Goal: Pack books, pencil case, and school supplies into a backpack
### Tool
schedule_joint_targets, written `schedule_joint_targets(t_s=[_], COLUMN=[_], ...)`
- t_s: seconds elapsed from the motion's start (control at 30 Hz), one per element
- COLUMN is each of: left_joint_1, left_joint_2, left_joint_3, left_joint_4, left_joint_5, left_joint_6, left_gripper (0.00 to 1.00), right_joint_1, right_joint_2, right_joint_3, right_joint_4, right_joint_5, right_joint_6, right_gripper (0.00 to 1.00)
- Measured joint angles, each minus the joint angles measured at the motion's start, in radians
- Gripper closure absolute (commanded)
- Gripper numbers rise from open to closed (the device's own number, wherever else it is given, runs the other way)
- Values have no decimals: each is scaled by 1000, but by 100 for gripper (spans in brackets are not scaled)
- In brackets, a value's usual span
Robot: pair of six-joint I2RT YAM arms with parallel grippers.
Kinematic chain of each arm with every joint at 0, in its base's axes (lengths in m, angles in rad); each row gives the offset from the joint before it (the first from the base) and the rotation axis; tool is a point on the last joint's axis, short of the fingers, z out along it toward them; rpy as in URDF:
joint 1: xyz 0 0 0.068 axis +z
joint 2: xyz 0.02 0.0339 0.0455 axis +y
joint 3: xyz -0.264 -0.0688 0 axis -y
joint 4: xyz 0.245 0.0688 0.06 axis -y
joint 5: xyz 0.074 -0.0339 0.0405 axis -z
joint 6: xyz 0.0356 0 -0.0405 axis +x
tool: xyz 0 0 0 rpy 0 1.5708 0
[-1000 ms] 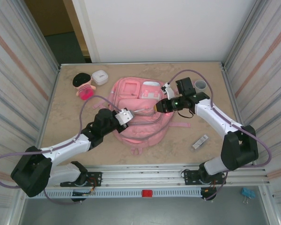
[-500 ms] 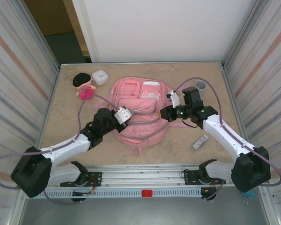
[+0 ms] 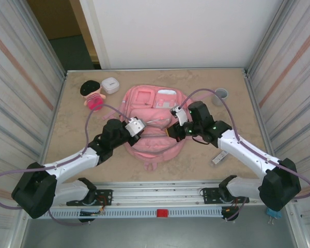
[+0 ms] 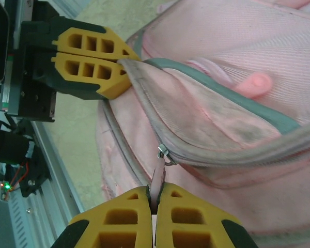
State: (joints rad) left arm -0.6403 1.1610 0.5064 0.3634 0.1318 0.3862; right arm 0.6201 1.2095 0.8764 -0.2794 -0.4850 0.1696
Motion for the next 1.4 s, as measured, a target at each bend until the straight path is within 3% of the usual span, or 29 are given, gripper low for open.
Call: schedule_joint_targets(t_s=[0.53, 0.67, 0.77, 1.1, 1.4], left_joint_1=[-7, -14, -15, -13, -7], left_joint_2=[0, 0, -2, -21, -22], left_joint_3=[0, 5, 10, 10, 10], left_joint_4=[-22, -29, -29, -29, -29], left_joint_5=[63, 68, 71, 103, 111], left_joint_6=[-18, -18, -18, -18, -21], left_gripper=[100, 100, 100, 100, 100], right_joint_1=[195, 200, 192, 21, 2], right_joint_2=[127, 137, 109, 3, 27], right_joint_3=[25, 25, 25, -19, -37], right_joint_4=[169, 193, 195, 180, 238], right_joint_5=[206, 191, 136, 60, 37], right_joint_6=[107, 144, 177, 452, 643], right_gripper=[99, 58, 44, 38, 34])
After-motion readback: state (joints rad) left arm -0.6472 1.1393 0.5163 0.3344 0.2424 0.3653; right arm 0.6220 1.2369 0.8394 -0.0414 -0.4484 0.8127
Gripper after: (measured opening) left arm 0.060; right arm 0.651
